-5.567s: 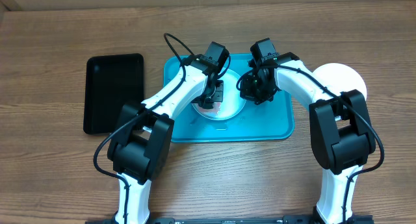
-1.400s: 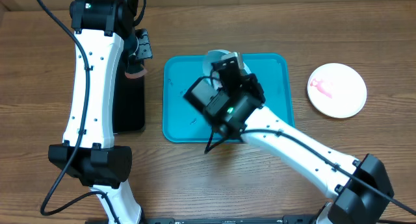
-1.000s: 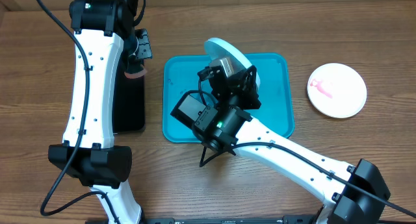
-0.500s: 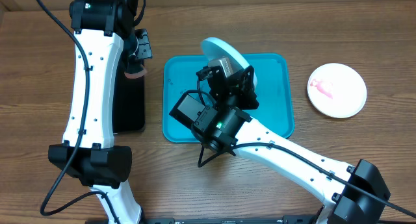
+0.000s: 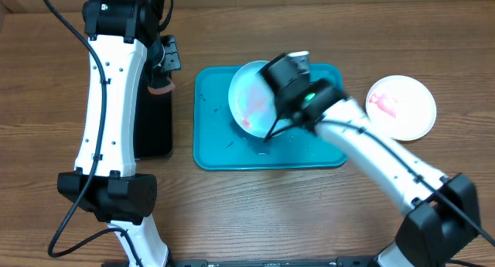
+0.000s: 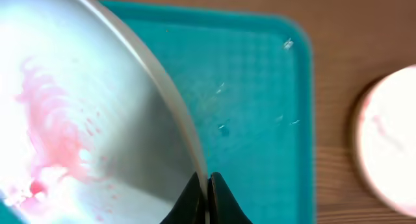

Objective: Clean dirty plates on tray and stack at the side
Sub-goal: 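Lift the second plate with the right gripper and carry it right, then lower the second plate onto the plate stack and release it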

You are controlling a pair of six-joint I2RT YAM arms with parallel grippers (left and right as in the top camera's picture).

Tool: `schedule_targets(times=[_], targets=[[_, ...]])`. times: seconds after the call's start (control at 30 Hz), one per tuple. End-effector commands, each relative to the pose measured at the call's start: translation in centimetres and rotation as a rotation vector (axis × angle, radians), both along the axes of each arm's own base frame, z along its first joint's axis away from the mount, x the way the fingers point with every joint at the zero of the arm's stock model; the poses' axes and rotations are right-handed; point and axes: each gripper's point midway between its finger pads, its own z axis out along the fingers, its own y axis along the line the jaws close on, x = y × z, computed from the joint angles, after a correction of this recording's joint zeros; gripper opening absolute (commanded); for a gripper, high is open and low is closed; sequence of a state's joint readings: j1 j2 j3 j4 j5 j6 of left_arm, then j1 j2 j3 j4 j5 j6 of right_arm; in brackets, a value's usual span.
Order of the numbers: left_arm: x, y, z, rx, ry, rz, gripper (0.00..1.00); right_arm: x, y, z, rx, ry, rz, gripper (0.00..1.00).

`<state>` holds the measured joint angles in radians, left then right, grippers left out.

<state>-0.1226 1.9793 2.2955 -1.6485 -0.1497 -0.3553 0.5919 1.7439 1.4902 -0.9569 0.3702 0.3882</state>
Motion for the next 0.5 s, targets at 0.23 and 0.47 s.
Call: schedule_targets(times=[0.23, 0.47], targets=[[-0.1, -0.3, 0.3, -0.006, -0.005, -0.03, 0.04, 2.9, -8.5, 2.0, 0.536, 0.145, -0.193, 0.04], [-0.1, -0.3, 0.3, -0.006, -0.008, -0.03, 0.04, 2.7, -22.3, 0.9, 0.452, 0.098, -0.544, 0.04]])
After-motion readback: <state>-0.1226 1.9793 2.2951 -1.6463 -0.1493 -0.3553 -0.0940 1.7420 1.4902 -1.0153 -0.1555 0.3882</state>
